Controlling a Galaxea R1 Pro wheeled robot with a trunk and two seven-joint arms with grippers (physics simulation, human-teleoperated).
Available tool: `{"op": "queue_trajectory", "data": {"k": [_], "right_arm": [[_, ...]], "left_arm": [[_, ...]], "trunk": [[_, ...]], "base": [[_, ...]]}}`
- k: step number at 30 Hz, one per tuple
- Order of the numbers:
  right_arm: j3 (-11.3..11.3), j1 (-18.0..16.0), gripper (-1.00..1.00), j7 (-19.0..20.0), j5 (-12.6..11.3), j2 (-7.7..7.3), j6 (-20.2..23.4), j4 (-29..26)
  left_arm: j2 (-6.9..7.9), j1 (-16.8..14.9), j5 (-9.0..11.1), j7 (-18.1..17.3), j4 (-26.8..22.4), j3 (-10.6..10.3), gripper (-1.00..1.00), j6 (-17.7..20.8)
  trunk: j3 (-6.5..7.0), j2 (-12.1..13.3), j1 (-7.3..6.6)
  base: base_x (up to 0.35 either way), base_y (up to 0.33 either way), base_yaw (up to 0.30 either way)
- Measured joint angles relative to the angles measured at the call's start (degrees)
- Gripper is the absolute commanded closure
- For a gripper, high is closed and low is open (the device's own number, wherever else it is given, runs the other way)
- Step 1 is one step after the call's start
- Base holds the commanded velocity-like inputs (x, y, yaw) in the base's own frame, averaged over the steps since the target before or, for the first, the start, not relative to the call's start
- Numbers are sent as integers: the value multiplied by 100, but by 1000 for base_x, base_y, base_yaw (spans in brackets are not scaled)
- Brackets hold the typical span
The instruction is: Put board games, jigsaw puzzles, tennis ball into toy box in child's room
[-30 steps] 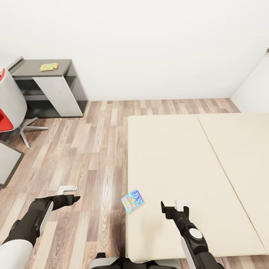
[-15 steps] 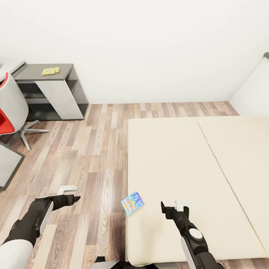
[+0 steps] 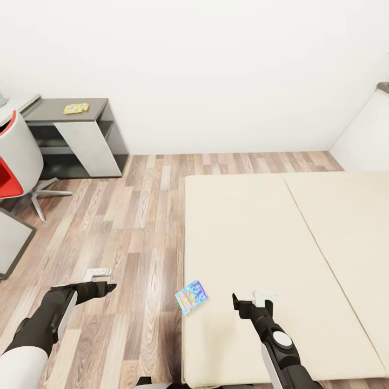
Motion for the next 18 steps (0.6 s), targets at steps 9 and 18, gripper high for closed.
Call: {"op": "queue_trajectory", "data": {"k": [9, 18], "right_arm": [[-5, -11, -100, 1, -3, 0, -9, 115], [-11, -127, -100, 0, -12, 0, -25, 356]], "left_arm": [[0, 2, 0, 5, 6, 0, -100, -74], [-131, 4, -21, 10, 42, -2, -100, -393]], "trunk": [[85, 0, 0], [171, 0, 0]], "base": [[0, 0, 0], [0, 0, 0]]}}
